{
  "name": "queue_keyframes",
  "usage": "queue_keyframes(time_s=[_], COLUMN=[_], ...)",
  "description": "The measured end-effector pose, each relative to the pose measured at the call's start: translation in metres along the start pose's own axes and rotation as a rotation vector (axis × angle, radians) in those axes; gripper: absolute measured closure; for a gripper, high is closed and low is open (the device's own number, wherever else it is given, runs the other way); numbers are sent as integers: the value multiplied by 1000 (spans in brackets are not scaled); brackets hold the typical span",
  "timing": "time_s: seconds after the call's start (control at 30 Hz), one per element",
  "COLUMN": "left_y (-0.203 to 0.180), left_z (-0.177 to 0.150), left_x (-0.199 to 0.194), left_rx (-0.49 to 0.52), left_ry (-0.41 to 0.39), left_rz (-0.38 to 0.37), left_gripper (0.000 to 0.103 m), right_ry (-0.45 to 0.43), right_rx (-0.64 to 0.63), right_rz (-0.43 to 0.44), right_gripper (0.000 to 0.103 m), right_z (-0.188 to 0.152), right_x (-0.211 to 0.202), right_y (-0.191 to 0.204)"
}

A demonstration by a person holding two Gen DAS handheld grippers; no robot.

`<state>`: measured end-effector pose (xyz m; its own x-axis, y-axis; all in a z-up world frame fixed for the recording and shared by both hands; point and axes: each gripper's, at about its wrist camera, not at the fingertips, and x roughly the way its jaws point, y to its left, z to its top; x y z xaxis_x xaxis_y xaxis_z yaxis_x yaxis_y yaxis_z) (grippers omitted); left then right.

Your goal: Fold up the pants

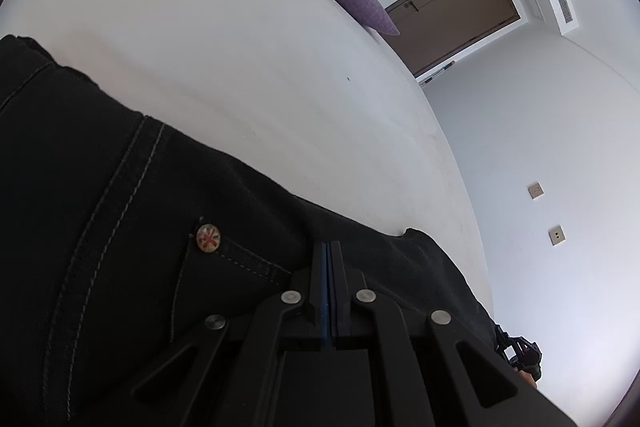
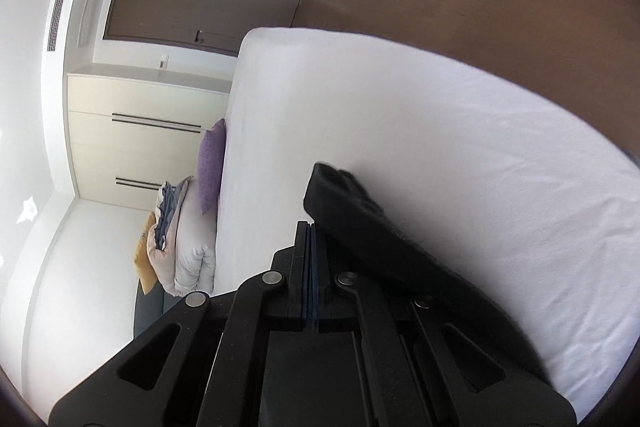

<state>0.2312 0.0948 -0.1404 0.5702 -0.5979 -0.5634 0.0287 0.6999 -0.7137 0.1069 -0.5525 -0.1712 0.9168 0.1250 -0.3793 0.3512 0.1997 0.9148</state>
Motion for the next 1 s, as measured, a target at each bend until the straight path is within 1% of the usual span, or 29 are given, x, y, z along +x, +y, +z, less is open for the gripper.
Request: queue_keyframes(time_s=[0.07, 0.13, 0.17, 0.2, 0.23, 0.27, 0.3, 0.33, 0.37, 0.4, 0.43, 0.47, 0.53, 0.57, 0.6, 0.63, 0.67, 0.73, 0.77, 0.83, 0.9, 0.97, 1.0], left_y=[-8, -8, -5, -4, -2, -2, -2, -2, -2, -5, -16, -16, -16, -17, -17, -16, -16, -16, -15, -14, -14, -14, -14], left_z=[-1, -4, -7, -8, -8, -10, -11, -12, -12, -11, -9, -11, -13, -14, -15, -17, -17, -18, -19, -21, -22, -22, -23], left_x=[2, 1, -3, -5, -7, -7, -6, -6, -5, -1, 4, 4, 2, 1, 0, 0, 0, 0, -1, -1, -1, -1, -1], left_rx=[7, 14, 16, 15, 12, 9, 8, 9, 9, 8, 6, 4, 4, 5, 5, 5, 5, 8, 9, 10, 10, 12, 13], left_ry=[-7, -13, -15, -16, -19, -21, -23, -26, -28, -29, -31, -32, -32, -32, -31, -31, -32, -31, -30, -31, -31, -29, -29], left_rz=[6, 16, 17, 16, 12, 9, 8, 12, 16, 19, 22, 24, 30, 32, 33, 33, 32, 32, 32, 30, 30, 32, 32], left_gripper=[99, 99, 99, 98, 98, 98, 98, 98, 98, 98, 98, 98, 98, 98, 98, 98, 98, 98, 98, 98, 98, 98, 98], right_ry=[-46, -104, -128, -145, -159, -160, -145, -127, -128, -136, -119, -89, -38, -5, 27, 50, 59, 46, 42, 39, 36, 30, 27], right_rx=[2, 42, 56, 61, 49, 21, -5, -25, -39, -51, -62, -59, -9, 14, 25, 27, 32, 39, 44, 66, 82, 98, 104], right_rz=[-45, -152, -163, -162, -139, -121, -120, -111, -91, -65, -39, -12, 16, 19, 14, -6, -19, -7, -3, 12, 22, 31, 44], right_gripper=[103, 103, 96, 96, 96, 87, 63, 42, 15, 13, 13, 13, 14, 15, 19, 22, 26, 28, 31, 38, 50, 54, 54], right_z=[9, 18, 23, 22, 20, 16, 8, -10, -24, -37, -49, -59, -81, -91, -102, -113, -122, -130, -132, -137, -137, -136, -137], right_x=[-25, -60, -79, -93, -110, -124, -131, -134, -140, -142, -147, -144, -124, -111, -100, -87, -76, -68, -67, -60, -57, -63, -61], right_y=[-11, -29, -40, -42, -41, -36, -28, -15, -7, 1, 5, 8, 14, 15, 15, 17, 15, 13, 11, 7, 5, -1, -1])
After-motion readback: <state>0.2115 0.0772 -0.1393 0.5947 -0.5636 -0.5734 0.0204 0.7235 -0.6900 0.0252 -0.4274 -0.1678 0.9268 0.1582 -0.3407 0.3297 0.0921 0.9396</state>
